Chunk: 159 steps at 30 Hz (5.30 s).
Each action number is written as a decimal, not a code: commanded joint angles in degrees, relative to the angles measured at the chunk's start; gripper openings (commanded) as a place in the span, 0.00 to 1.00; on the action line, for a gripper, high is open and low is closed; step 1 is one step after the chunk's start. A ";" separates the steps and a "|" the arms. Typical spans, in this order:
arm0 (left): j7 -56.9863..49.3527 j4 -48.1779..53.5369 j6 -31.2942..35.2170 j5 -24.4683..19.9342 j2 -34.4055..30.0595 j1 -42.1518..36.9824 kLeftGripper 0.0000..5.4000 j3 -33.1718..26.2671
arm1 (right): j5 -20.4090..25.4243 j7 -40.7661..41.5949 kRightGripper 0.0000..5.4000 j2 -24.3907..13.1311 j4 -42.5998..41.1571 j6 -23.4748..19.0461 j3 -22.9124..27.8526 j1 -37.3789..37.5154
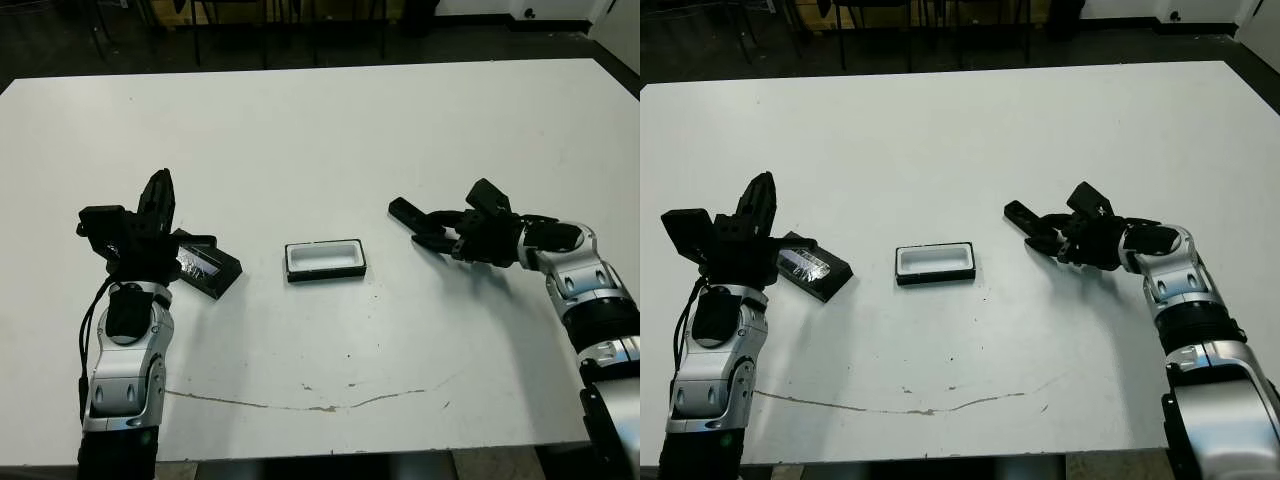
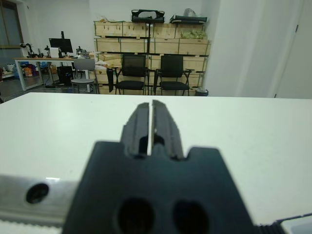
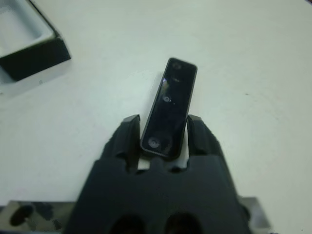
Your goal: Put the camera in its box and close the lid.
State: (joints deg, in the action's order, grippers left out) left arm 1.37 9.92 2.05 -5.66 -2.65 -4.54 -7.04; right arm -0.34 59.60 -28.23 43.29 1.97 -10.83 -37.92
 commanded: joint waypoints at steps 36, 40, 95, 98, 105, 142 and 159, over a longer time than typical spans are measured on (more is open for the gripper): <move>0.01 -1.64 0.94 0.47 -1.19 -0.88 0.00 -0.46 | 6.39 20.40 0.11 3.03 -14.51 -12.43 -7.63 -15.08; 0.20 -1.92 0.35 0.55 -1.49 -0.91 0.00 -0.60 | 2.47 21.94 0.11 4.23 -12.59 -13.19 -11.93 -17.22; -0.67 -4.31 -1.50 0.93 -0.84 -1.41 0.00 -0.36 | -6.41 21.27 0.11 5.95 -19.80 -13.29 -17.91 -13.40; -0.57 -4.37 -1.74 0.90 -0.87 -1.41 0.00 -0.29 | -7.05 21.30 0.11 5.74 -20.58 -11.95 -18.77 -13.36; -0.45 -4.67 -2.20 0.89 -0.98 -1.28 0.00 -0.39 | -8.26 20.77 0.11 5.80 -21.04 -12.72 -19.80 -13.44; -0.27 -5.08 -2.22 0.85 -1.24 -1.20 0.00 -0.48 | -7.12 15.57 0.11 3.98 -24.79 -22.81 -17.37 -13.06; -0.55 -4.83 -1.94 1.12 -1.09 -1.12 0.00 -0.39 | -8.19 16.28 0.11 3.60 -25.33 -22.38 -20.10 -12.42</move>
State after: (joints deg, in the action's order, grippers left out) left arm 0.93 5.59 -0.85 -4.59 -3.35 -6.37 -7.18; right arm -7.74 75.81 -24.00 18.31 -20.89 -30.29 -51.24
